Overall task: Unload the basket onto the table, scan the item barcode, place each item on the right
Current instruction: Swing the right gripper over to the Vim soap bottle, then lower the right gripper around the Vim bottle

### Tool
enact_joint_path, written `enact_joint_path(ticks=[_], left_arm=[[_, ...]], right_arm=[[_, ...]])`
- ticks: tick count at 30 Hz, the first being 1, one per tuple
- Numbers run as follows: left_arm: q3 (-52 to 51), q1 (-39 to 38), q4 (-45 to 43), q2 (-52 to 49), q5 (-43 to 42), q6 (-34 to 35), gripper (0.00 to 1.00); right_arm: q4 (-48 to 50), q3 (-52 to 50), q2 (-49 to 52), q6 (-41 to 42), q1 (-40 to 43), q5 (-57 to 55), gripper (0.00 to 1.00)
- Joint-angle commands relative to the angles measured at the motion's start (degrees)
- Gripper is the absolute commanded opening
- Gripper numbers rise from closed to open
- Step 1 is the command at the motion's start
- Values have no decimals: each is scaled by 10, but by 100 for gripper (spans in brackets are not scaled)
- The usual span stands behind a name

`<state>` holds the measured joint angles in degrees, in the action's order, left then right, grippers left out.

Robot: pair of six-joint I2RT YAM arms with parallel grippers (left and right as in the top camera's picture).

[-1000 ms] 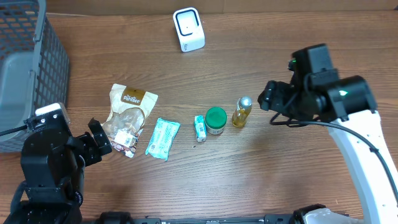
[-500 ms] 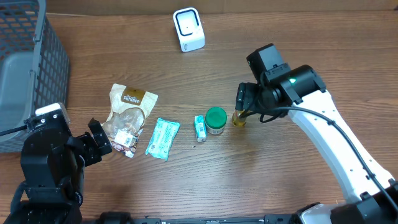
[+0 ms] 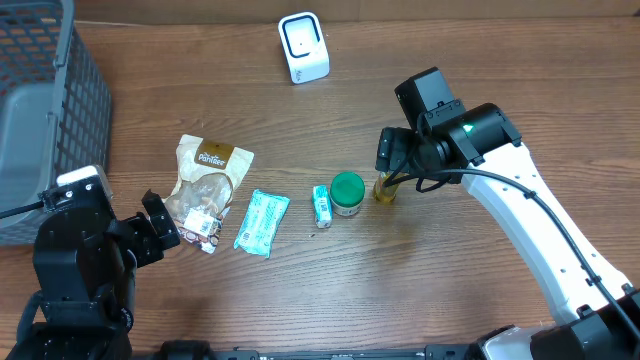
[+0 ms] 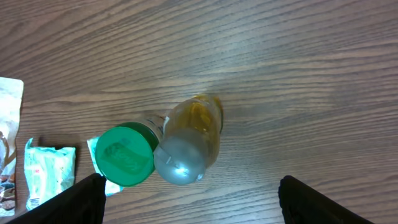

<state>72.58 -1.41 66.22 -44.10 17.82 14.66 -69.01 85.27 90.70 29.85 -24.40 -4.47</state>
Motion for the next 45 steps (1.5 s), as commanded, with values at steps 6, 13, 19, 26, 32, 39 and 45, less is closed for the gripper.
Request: enact_joint_path(ticks=[6, 13, 19, 26, 32, 39, 45], left_arm=[[3, 3, -1, 2, 6, 2, 100], [3, 3, -1, 2, 6, 2, 100], [3, 3, -1, 2, 6, 1, 99], [3, 3, -1, 2, 6, 2, 99], [3, 3, -1, 2, 6, 2, 100], [3, 3, -1, 2, 6, 1, 100], [3, 3, -1, 2, 6, 1, 100]], right_arm=[[0, 2, -1, 4, 0, -4, 86], [3, 2, -1, 4, 0, -4, 86], [3, 2, -1, 3, 0, -4, 87], [3, 2, -1, 4, 0, -4, 87], [3, 2, -1, 4, 0, -3, 88], [2, 2, -1, 4, 0, -3, 91], [0, 2, -1, 4, 0, -4, 91]])
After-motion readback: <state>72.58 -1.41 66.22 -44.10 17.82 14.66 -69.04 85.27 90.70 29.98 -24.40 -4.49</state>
